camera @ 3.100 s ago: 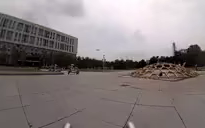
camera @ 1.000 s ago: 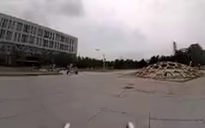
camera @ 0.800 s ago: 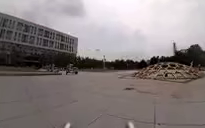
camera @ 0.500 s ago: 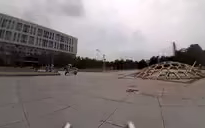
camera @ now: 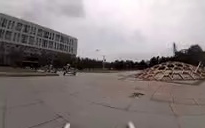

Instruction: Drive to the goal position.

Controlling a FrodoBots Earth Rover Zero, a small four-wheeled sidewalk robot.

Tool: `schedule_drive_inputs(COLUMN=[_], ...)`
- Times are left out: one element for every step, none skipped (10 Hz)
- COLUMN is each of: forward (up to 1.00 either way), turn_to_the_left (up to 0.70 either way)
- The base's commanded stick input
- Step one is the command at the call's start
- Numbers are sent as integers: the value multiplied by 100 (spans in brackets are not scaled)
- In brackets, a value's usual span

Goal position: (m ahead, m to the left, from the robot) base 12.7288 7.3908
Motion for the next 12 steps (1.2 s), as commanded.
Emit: schedule_drive_inputs(forward=[84, 84, 84, 84, 84, 84, 84, 84, 84, 84, 84, 84], turn_to_the_left=[0, 0, 0, 0, 0, 0, 0, 0, 0, 0, 0, 0])
